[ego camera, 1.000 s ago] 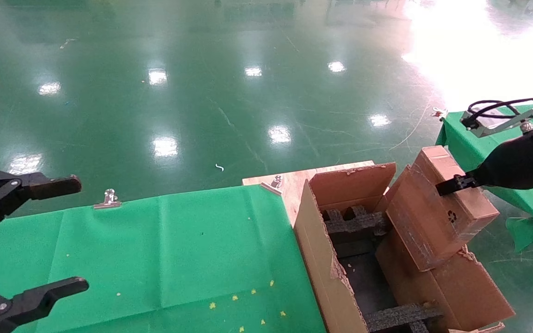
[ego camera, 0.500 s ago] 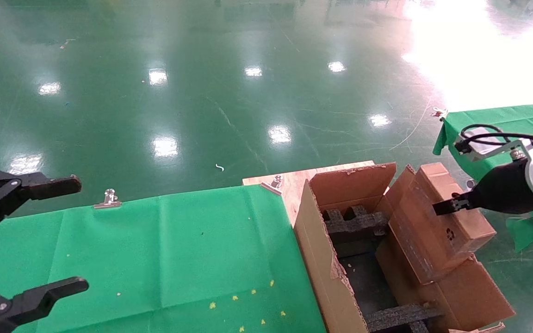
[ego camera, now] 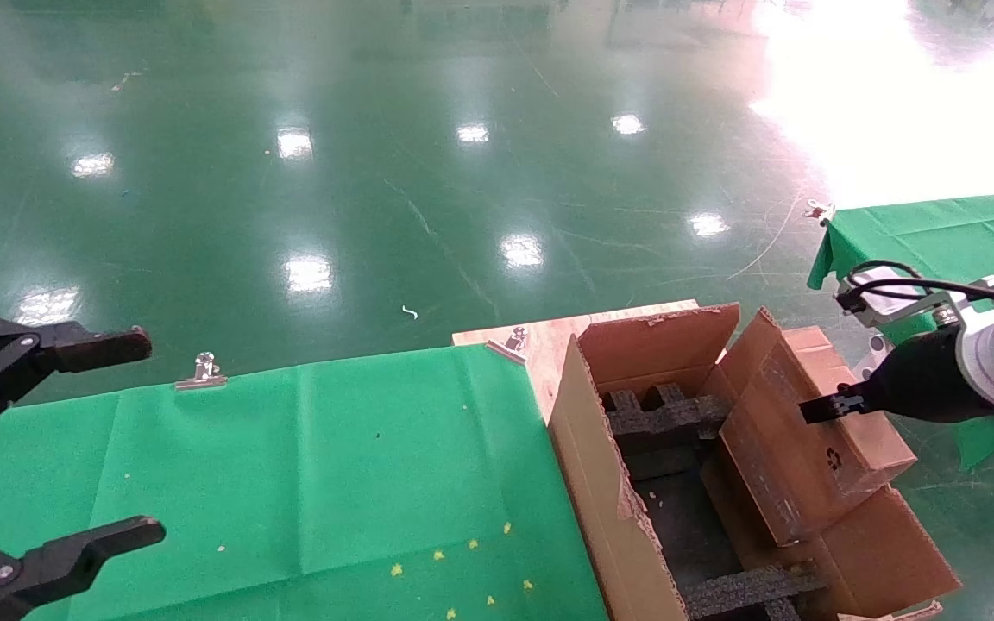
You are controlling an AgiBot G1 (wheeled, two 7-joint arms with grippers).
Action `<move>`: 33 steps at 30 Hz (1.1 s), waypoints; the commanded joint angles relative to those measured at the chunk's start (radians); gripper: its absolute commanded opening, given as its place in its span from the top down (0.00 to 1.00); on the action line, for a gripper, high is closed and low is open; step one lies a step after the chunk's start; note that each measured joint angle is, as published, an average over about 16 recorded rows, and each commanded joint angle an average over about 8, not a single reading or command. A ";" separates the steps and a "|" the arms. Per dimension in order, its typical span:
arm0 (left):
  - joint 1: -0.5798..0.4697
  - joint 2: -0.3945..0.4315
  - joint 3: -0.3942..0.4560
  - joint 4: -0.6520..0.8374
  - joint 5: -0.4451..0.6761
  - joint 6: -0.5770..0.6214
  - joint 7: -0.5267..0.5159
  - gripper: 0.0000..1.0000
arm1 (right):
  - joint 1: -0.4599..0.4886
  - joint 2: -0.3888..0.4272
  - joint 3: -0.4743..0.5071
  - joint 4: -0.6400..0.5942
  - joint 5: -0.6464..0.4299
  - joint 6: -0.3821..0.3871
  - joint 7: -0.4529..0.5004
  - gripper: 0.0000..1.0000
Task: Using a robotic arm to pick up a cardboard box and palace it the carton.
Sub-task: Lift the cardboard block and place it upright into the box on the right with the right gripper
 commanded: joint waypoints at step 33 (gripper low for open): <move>0.000 0.000 0.000 0.000 0.000 0.000 0.000 0.00 | -0.215 -0.123 -0.061 -0.124 -0.002 0.151 0.071 1.00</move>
